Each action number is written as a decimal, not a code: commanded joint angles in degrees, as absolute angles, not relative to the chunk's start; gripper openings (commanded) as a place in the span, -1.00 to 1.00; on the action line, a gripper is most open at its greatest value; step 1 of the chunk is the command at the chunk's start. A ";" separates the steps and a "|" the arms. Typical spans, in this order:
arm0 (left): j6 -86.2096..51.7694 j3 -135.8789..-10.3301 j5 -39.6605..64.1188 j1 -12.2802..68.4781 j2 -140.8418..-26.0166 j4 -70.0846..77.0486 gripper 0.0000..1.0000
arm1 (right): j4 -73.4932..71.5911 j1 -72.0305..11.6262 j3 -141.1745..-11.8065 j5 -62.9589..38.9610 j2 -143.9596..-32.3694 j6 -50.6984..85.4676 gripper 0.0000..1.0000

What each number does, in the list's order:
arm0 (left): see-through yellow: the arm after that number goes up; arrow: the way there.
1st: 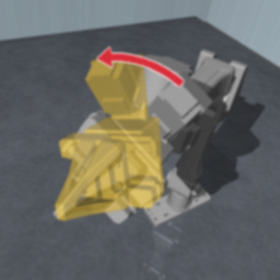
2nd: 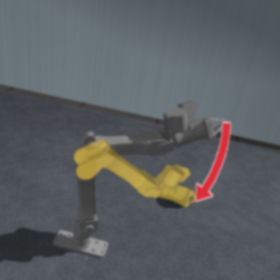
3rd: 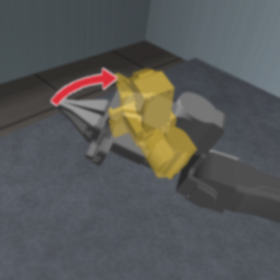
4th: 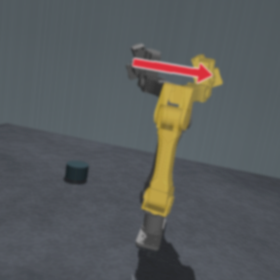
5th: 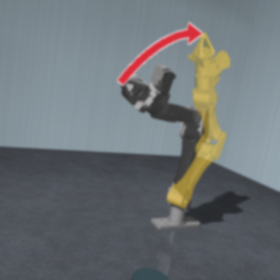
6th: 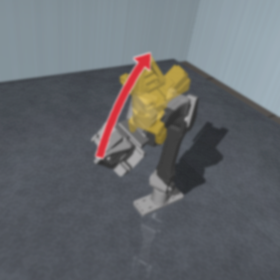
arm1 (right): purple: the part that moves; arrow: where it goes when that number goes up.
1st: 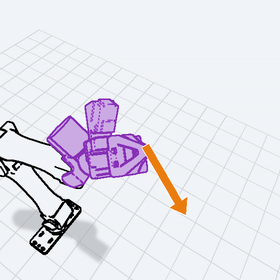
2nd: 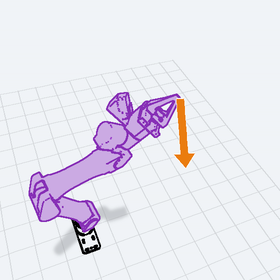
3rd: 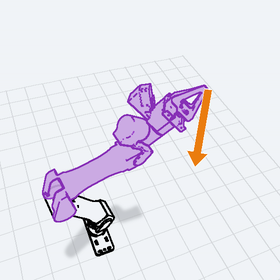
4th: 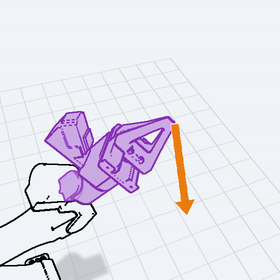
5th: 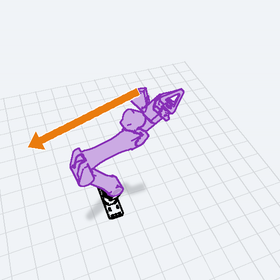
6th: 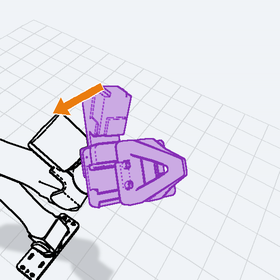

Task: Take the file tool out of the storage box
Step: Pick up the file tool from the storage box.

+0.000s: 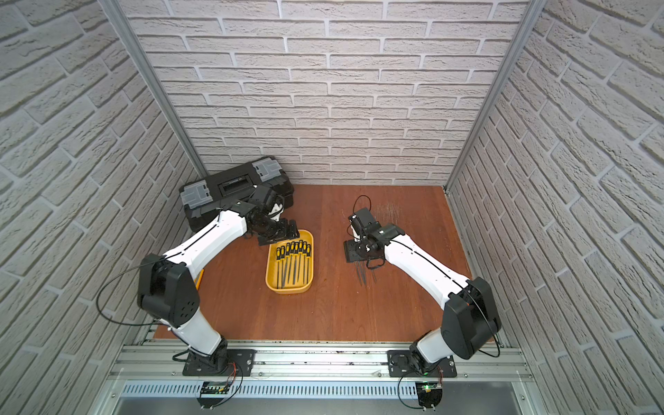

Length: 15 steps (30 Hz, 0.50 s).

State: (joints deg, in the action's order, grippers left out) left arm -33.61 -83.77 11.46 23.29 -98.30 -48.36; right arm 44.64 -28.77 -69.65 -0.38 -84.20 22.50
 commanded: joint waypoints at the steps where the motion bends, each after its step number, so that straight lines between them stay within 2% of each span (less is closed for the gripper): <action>1: -31.55 -87.02 7.16 24.60 -100.80 -51.73 0.78 | 45.81 -29.09 -70.25 -4.24 -81.36 20.61 0.53; 9: -31.77 -90.13 0.85 25.66 -106.63 -53.93 0.23 | 44.19 -29.09 -68.28 -7.73 -76.41 20.81 0.90; 15: -32.62 -90.82 -1.36 25.72 -111.10 -53.04 0.03 | 43.51 -29.04 -67.15 -8.45 -75.06 20.50 0.93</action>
